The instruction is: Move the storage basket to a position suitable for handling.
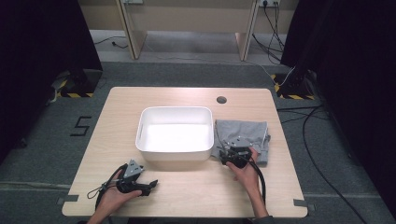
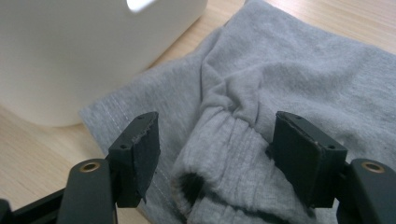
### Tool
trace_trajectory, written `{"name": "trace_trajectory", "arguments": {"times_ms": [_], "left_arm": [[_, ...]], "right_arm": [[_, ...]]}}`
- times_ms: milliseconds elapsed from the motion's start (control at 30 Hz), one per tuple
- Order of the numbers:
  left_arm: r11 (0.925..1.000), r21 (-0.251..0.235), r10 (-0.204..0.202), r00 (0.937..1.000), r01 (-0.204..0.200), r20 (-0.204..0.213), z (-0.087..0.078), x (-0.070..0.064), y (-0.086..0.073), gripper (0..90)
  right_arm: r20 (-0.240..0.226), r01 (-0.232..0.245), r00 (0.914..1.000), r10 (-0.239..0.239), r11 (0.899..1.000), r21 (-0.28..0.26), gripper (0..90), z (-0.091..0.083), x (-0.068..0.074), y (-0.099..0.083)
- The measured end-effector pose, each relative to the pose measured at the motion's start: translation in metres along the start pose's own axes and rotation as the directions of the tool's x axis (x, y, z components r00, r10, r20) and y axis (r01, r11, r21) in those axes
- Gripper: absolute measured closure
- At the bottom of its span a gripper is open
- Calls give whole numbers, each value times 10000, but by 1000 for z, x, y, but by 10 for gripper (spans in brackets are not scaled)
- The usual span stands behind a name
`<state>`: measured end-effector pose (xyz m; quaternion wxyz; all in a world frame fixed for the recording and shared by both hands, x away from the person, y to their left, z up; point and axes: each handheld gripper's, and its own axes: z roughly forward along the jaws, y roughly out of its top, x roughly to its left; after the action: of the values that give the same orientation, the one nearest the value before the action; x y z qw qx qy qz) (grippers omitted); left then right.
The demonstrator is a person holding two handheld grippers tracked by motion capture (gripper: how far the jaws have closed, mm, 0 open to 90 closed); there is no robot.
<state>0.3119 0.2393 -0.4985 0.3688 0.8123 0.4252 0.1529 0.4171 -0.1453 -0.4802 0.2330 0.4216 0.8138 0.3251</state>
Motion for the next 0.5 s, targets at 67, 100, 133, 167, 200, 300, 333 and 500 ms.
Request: {"name": "trace_trajectory", "arguments": {"times_ms": [67,100,133,167,200,300,333,500], "left_arm": [[10000,4,5,10000,-5,-2,0,0,0,153],[10000,5,8,10000,-8,-5,0,0,0,153],[10000,7,11,10000,-11,-1,0,0,0,153],[10000,8,14,10000,-14,-3,0,0,0,153],[10000,12,21,10000,-21,-1,0,0,0,153],[10000,-9,49,10000,-49,58,-1,-1,-1,152],[10000,11,60,10000,-60,58,-1,-1,-1,152],[10000,12,57,10000,-58,62,-1,-2,-1,152]], "right_arm": [[164,122,9998,-124,9999,72,336,0,3,-2],[264,272,9993,-275,9996,87,337,0,5,-4],[372,381,9986,-388,9991,206,340,0,8,-5],[430,721,9964,-730,9972,215,347,-1,9,-5],[447,792,9958,-802,9966,233,356,-2,10,-6],[222,591,9980,-597,9979,282,379,-9,9,-11],[129,552,9984,-556,9981,266,383,-12,9,-14],[32,546,9985,-547,9983,180,382,-31,16,-29]]}}
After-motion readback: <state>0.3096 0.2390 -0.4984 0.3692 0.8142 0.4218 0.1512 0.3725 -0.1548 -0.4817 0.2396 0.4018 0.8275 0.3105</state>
